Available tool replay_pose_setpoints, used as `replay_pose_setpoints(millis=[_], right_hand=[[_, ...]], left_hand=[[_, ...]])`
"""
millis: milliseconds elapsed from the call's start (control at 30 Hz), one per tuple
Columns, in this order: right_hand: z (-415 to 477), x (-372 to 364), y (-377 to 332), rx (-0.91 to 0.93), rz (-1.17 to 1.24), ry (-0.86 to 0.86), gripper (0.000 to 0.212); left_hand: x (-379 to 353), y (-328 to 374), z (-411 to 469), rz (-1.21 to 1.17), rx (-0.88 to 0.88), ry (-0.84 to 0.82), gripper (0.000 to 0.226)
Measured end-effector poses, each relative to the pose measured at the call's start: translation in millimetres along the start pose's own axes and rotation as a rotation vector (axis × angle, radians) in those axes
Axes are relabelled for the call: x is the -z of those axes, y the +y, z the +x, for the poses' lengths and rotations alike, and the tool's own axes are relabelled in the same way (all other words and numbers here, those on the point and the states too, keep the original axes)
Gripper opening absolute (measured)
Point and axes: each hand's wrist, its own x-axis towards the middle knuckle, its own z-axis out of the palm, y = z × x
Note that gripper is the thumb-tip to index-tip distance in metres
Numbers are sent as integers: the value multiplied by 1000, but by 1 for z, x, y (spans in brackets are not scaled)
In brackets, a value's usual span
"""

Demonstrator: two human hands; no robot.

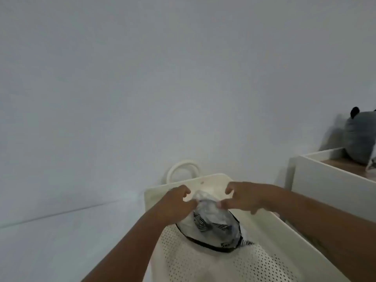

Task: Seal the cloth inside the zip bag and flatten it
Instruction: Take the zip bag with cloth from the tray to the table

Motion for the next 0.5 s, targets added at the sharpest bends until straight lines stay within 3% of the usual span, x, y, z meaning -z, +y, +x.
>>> replay_pose_setpoints(millis=[100,233,333,433,500], right_hand=[[-16,-13,10,-124,75,-120,81],[-38,-29,11,-114,122,-212,59],[-51,-37,6,-73,149,-126,36],[-62,-31,-4,-14,313,32,10],[-69,-23,-16,37,423,150,6]], left_hand=[[-12,0,-15,176,-13,-34,46],[-22,5,-33,284,14,-18,32],[-23,10,-43,370,-11,-1,28],[-12,20,-51,277,-74,124,28],[4,28,-59,211,-102,230,27]])
